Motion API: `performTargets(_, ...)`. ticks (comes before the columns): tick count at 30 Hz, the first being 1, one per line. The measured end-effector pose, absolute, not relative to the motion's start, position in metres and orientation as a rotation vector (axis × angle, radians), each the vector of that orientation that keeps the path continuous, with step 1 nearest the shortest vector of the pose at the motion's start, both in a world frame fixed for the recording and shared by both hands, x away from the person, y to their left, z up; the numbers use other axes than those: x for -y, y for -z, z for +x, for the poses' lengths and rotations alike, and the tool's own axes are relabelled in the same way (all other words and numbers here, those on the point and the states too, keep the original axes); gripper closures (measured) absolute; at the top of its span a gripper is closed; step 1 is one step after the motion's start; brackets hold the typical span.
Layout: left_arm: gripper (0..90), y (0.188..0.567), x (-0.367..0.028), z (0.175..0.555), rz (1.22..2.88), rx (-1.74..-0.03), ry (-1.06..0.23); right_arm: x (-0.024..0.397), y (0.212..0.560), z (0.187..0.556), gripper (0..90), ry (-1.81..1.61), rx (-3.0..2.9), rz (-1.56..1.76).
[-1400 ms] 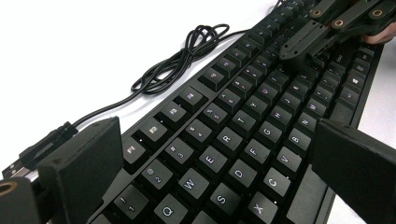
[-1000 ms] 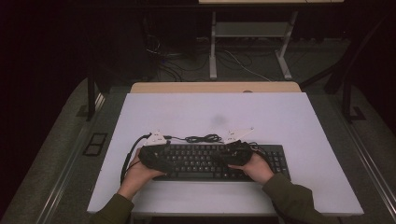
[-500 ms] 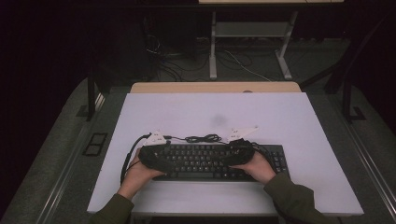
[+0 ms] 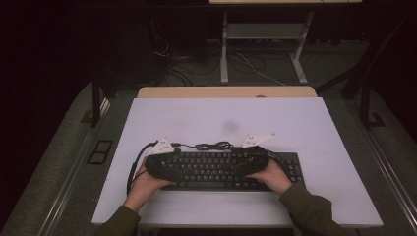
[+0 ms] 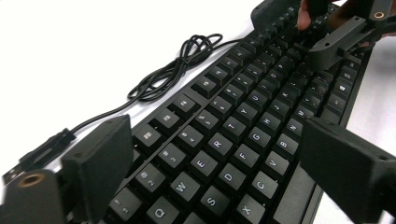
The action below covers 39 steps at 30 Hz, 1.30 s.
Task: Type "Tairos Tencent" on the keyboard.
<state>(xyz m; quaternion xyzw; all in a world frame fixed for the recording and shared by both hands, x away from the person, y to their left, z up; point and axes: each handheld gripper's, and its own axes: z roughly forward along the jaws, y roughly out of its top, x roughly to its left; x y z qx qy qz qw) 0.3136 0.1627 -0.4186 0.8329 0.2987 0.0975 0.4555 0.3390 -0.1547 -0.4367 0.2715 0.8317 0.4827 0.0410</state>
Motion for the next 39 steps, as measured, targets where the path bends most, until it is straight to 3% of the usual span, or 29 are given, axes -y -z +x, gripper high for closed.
performTargets(19,40.4,0.423,-0.180,0.303,2.035,-0.778,-0.202,0.156,0.436,0.339,20.3,-1.484,-2.537,0.837)
performTargets(34,89.2,0.427,-0.178,0.307,2.082,-0.801,-0.156,0.155,0.436,0.339,20.3,-1.482,-2.540,0.823)
performTargets(39,89.3,0.430,-0.175,0.307,2.103,-0.797,-0.150,0.155,0.436,0.339,20.3,-1.478,-2.543,0.821)
